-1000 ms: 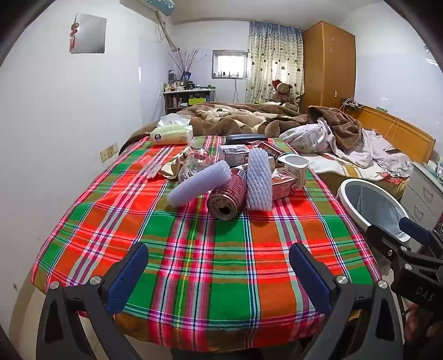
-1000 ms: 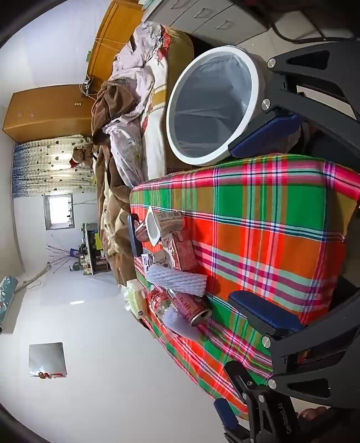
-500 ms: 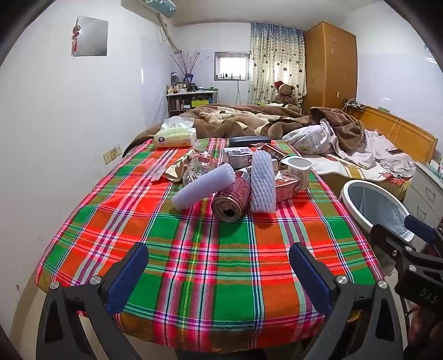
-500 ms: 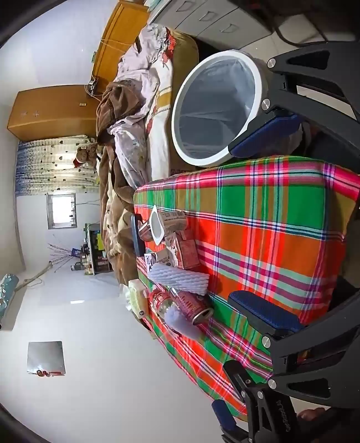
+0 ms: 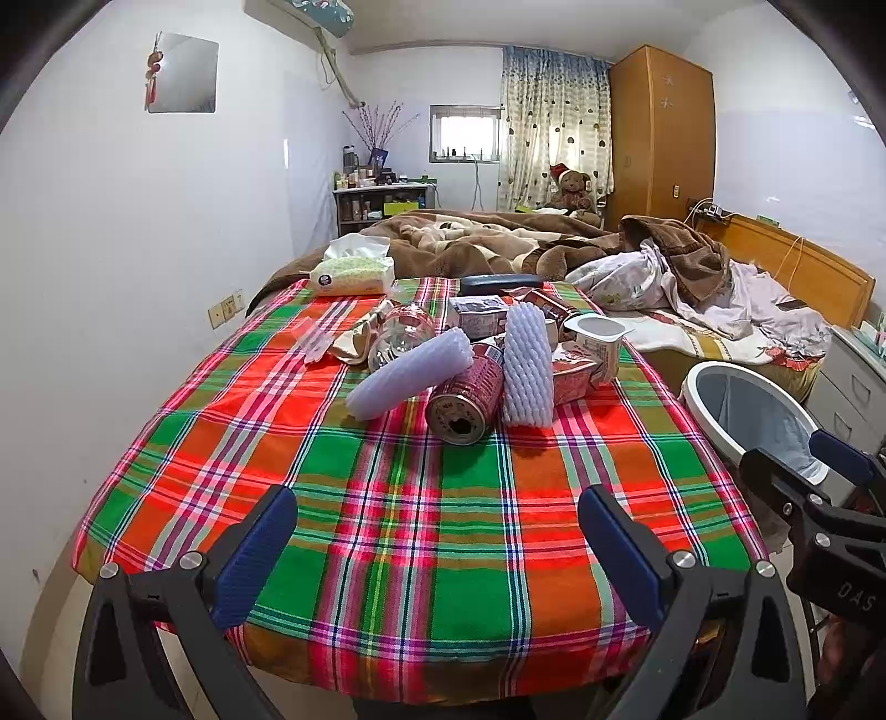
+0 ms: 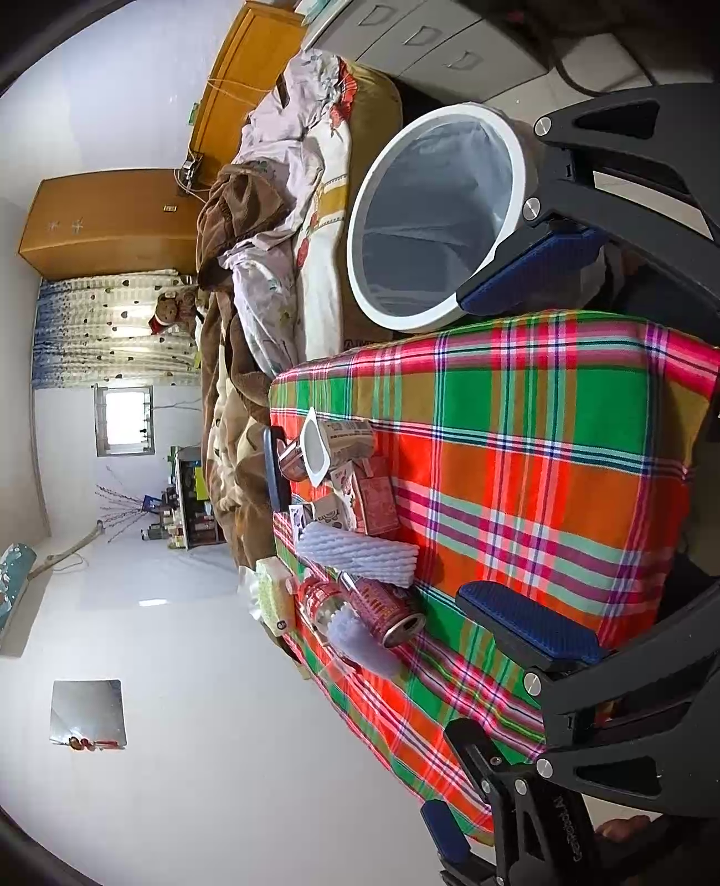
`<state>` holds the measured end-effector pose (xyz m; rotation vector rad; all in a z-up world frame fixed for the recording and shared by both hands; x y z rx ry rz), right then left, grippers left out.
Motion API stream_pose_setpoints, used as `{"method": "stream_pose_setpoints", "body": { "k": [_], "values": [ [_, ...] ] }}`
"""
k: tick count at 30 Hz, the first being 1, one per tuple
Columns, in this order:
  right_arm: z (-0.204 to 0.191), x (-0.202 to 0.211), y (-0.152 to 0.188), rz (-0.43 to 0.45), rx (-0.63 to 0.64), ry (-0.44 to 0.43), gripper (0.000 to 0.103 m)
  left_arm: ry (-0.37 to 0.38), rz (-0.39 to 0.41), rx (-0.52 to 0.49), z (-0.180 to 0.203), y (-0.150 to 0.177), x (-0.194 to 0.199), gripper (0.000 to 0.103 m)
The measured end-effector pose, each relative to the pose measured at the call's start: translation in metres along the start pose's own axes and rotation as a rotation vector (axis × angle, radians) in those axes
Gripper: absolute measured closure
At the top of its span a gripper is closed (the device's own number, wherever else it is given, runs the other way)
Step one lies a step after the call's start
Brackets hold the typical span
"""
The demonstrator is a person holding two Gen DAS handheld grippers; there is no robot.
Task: Collect trash
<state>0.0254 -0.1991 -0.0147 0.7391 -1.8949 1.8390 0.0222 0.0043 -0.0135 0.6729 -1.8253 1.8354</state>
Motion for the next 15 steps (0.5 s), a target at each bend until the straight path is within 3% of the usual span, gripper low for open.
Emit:
{"method": "stream_pose_setpoints", "body": {
  "k": [15],
  "values": [
    [-0.0006, 0.0010, -0.0002, 0.002, 0.002, 0.000, 0.004, -0.002, 0.001, 0.005, -0.0023, 0.0002, 0.0014, 0.000]
  ]
}}
Point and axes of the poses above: each gripper's, at about its wrist camera, not at the fingertips, and x roughly against the way its jaws point, z to its right, y to its underside, the point moved 3 cm from there along -x, roughly the way its jaws point, and after that the axes turned 4 degrees about -z, right-handed, at the moved point
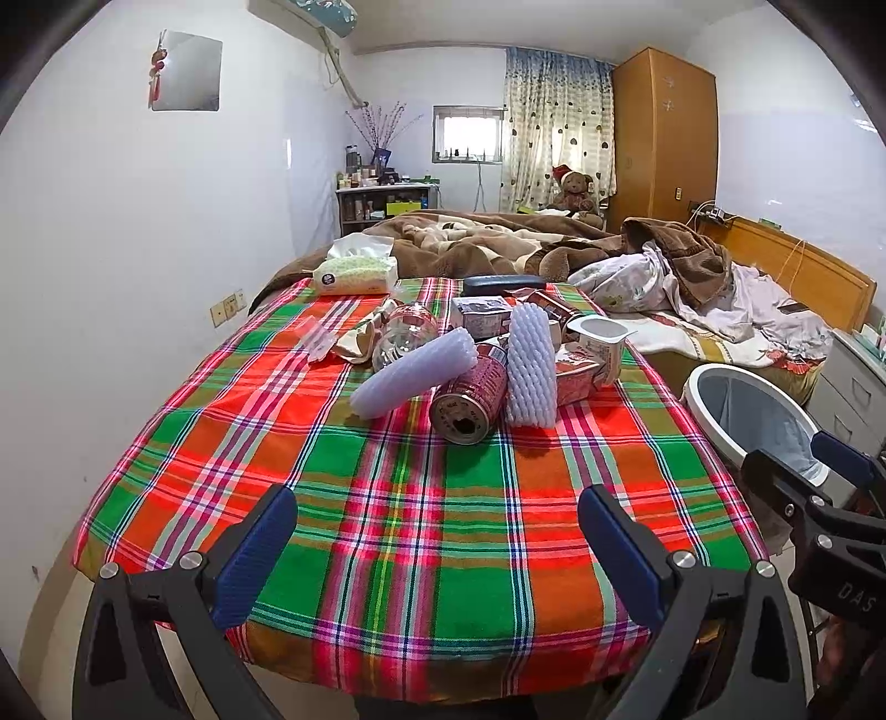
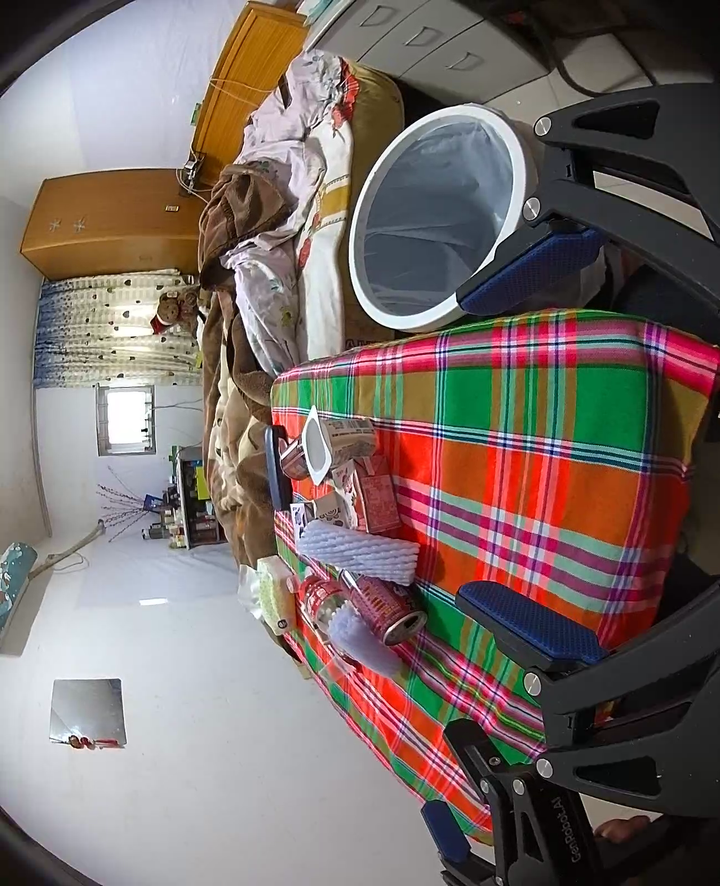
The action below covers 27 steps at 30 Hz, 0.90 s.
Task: Collect trash
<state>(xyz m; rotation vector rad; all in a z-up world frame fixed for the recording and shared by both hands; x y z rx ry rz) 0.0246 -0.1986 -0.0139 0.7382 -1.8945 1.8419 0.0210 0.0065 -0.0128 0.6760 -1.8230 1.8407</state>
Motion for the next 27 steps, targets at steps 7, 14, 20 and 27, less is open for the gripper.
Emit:
{"method": "stream_pose_setpoints", "body": {
  "k": [7, 14, 20, 27],
  "values": [
    [0.0002, 0.0007, 0.0006, 0.001, 0.001, 0.001, 0.004, 0.000, 0.001, 0.003, -0.0003, 0.0009, 0.0008, 0.000],
    [0.0000, 0.0010, 0.0006, 0.001, 0.002, 0.003, 0.004, 0.000, 0.002, 0.002, -0.0003, 0.0019, 0.0021, 0.000],
    [0.0001, 0.0025, 0.0006, 0.003, 0.003, 0.005, 0.004, 0.001, 0.002, 0.003, -0.0009, 0.0019, 0.0021, 0.000],
    [0.0001, 0.0024, 0.0006, 0.003, 0.004, 0.006, 0.004, 0.000, 0.002, 0.004, -0.0011, 0.0019, 0.0019, 0.000]
  ]
}}
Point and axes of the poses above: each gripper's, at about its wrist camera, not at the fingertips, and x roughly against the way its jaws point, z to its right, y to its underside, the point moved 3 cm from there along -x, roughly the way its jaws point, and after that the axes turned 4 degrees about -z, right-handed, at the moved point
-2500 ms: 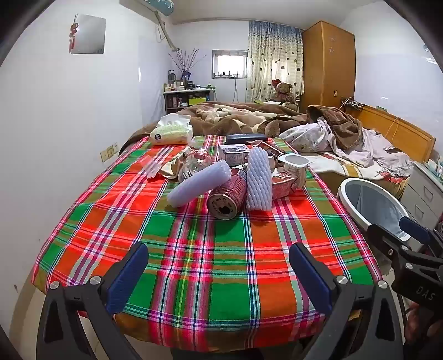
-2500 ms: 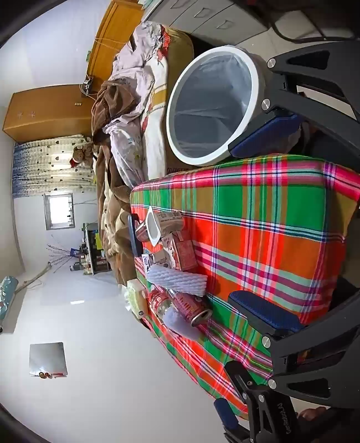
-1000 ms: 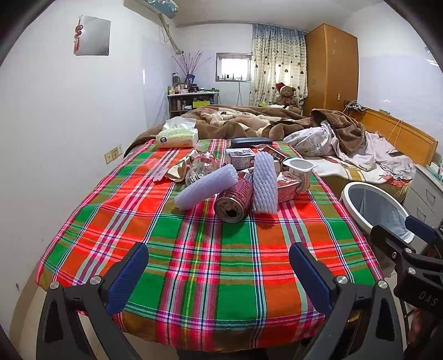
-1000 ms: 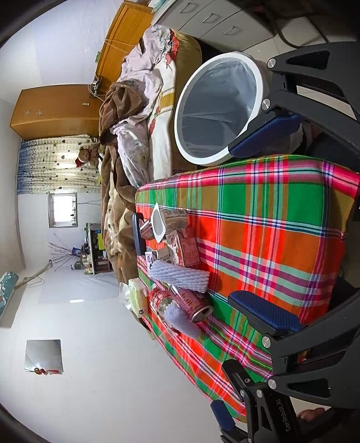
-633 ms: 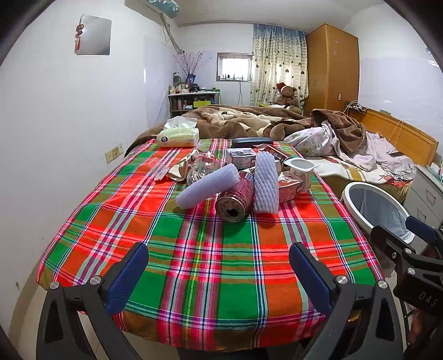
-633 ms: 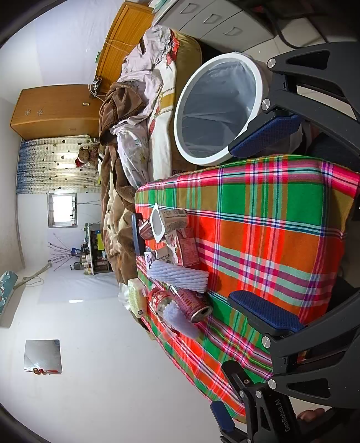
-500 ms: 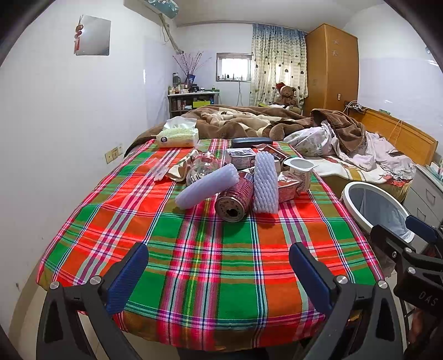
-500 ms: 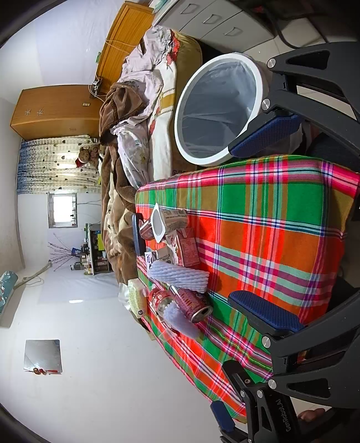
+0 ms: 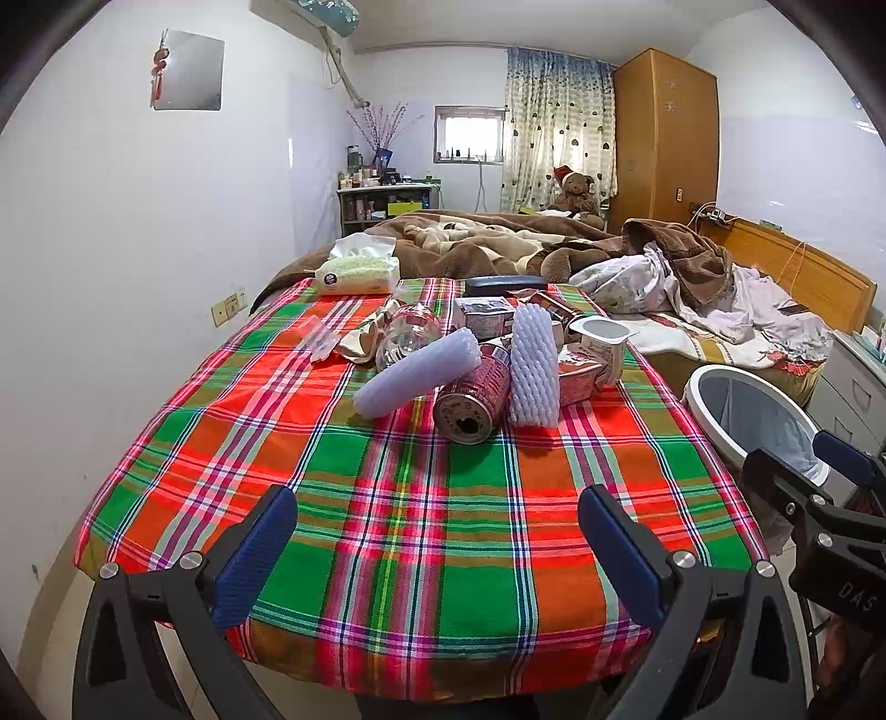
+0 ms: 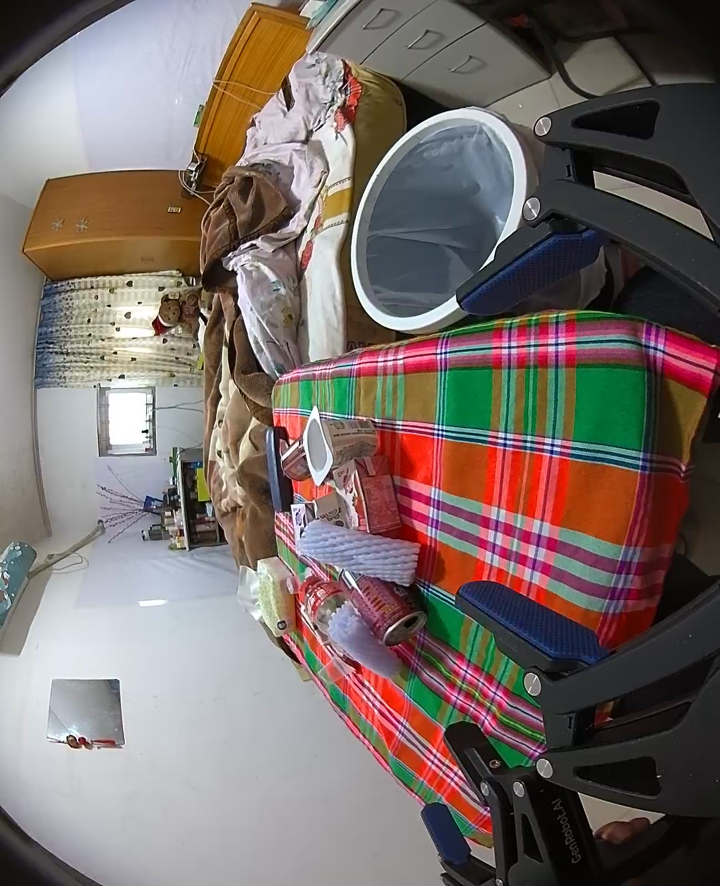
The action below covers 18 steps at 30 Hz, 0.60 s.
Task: Collect trash
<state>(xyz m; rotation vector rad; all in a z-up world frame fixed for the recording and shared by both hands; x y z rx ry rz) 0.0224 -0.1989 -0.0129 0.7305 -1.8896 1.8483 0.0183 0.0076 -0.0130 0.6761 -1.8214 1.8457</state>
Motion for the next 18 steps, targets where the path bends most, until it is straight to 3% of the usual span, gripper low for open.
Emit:
{"method": "stream_pose_setpoints", "body": {
  "k": [18],
  "values": [
    [-0.0010, -0.0027, -0.0038, -0.004, 0.010, 0.001, 0.004, 0.000, -0.010, 0.003, -0.0039, -0.0002, -0.0026, 0.000]
  ]
}}
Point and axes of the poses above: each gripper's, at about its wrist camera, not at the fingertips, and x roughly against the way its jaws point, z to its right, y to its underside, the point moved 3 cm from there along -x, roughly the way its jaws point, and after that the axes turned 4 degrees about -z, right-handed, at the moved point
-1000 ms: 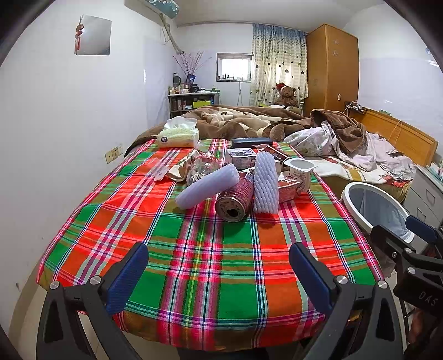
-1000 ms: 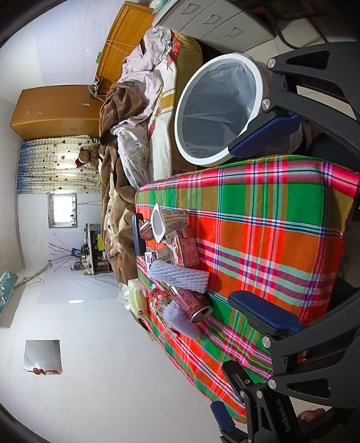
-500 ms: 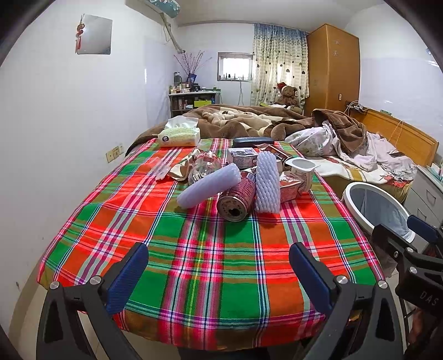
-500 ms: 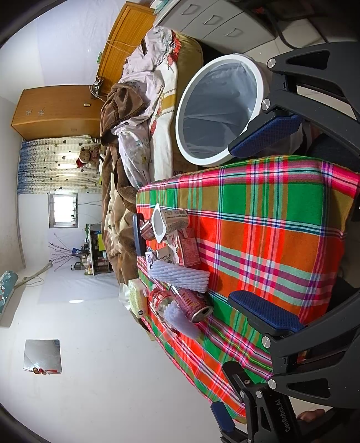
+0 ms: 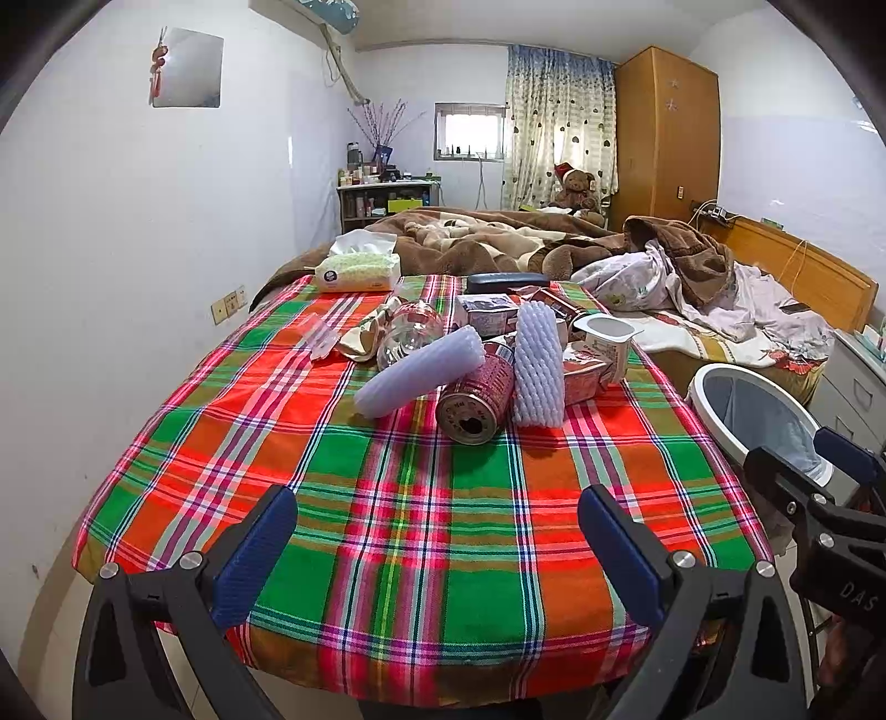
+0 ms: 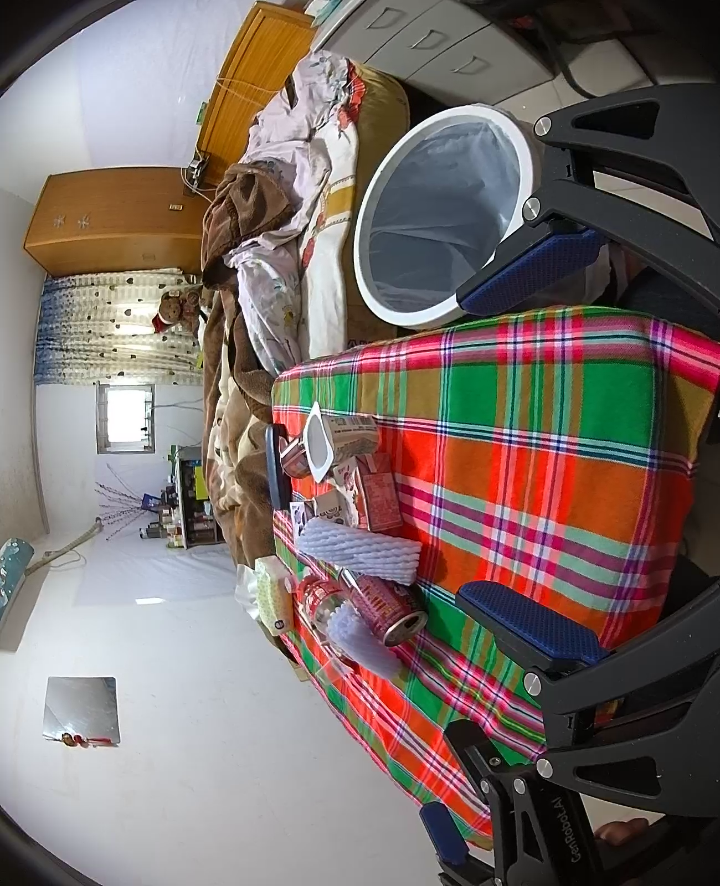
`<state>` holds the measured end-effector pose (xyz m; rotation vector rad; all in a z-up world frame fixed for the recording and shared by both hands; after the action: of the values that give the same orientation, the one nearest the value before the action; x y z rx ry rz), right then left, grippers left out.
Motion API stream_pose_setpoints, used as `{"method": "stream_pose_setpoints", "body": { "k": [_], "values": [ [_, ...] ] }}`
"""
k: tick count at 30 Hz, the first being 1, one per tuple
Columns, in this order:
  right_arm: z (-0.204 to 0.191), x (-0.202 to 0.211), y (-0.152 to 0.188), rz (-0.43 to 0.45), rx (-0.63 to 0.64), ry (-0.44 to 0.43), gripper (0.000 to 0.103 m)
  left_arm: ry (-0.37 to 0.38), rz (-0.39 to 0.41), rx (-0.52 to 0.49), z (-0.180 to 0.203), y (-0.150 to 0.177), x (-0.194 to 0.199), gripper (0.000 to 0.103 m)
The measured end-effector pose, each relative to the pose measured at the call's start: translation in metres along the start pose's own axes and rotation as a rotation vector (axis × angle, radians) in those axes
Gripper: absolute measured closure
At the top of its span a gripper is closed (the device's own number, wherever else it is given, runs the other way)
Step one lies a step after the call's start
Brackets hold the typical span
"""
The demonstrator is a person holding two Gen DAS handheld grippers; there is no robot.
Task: Collect trash
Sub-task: 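Grasp a white foam net with the left gripper while the right grasps another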
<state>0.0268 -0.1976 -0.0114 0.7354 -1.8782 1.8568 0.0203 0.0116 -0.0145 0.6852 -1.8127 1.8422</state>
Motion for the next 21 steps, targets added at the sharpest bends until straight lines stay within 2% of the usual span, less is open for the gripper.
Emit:
{"method": "stream_pose_setpoints", "body": {
  "k": [6, 11, 16, 18, 21],
  "values": [
    [-0.004, -0.010, -0.004, -0.007, 0.004, -0.003, 0.004, 0.014, -0.011, -0.001, -0.005, -0.004, -0.009, 0.000],
    [-0.001, -0.030, -0.015, -0.016, -0.020, -0.023, 0.004, 0.096, -0.038, 0.032, -0.022, -0.013, -0.029, 0.000],
    [0.001, -0.053, -0.031, -0.010, -0.023, 0.000, 0.004, 0.076, -0.055, 0.013, -0.036, -0.030, -0.052, 0.000],
    [-0.001, -0.064, -0.037, -0.020, -0.022, -0.006, 0.008, 0.076, -0.060, -0.006, -0.041, -0.039, -0.064, 0.005],
    [-0.007, -0.079, -0.042, -0.041, -0.034, -0.043, 0.013, 0.124, -0.089, -0.014, -0.046, -0.051, -0.087, 0.011]
  ]
}}
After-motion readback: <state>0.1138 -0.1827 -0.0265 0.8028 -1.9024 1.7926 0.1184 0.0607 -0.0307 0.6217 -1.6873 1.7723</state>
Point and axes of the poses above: each gripper's, at about its wrist camera, not at the fingertips, and x roughly against the way its jaws point, z to its right, y to its underside, the point moved 3 cm from there along -x, roughly the way its jaws point, and after that the axes turned 4 degrees about -z, right-handed, at the moved point
